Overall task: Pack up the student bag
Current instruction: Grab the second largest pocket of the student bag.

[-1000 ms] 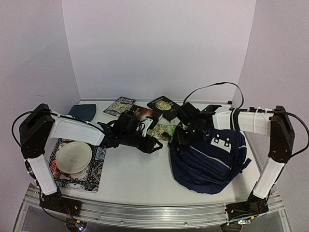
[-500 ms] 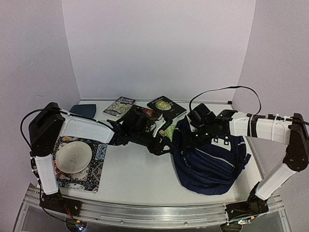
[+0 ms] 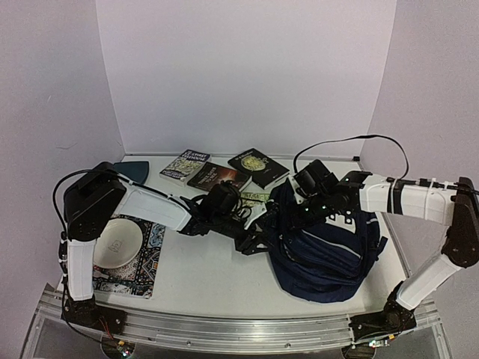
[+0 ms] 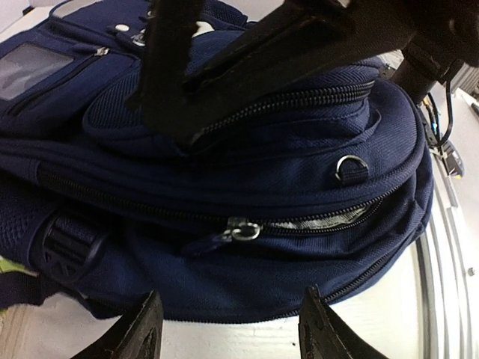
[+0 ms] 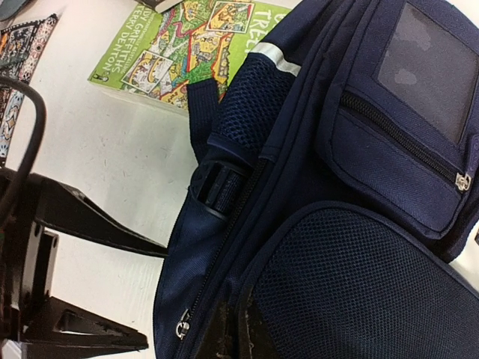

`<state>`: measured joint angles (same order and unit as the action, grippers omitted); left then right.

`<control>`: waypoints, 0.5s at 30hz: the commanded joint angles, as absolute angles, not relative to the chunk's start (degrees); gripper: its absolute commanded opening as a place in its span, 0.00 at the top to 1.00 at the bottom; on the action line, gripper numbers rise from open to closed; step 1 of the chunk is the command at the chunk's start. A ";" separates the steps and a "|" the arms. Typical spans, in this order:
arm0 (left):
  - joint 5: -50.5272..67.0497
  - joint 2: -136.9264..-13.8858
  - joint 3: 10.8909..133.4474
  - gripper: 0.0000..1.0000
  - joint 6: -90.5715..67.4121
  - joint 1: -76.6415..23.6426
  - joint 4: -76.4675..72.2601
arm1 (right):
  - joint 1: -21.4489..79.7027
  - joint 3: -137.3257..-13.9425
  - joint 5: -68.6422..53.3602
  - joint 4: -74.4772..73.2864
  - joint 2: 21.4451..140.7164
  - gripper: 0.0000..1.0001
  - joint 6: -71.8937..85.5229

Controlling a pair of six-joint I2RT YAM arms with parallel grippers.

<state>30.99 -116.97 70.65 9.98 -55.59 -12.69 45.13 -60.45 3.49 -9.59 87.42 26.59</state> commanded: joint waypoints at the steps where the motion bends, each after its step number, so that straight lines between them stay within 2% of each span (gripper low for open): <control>1: 29.02 -118.54 74.15 0.38 15.03 -56.07 -17.70 | 45.77 -60.92 -2.41 -4.58 85.18 1.00 24.90; 10: 25.90 -122.83 76.45 0.40 16.63 -56.37 -20.34 | 45.79 -61.69 -4.51 -3.77 85.68 1.00 24.61; 15: 29.51 -123.88 77.68 0.43 16.98 -56.80 -21.63 | 45.75 -61.89 -4.60 -3.77 85.55 1.00 24.22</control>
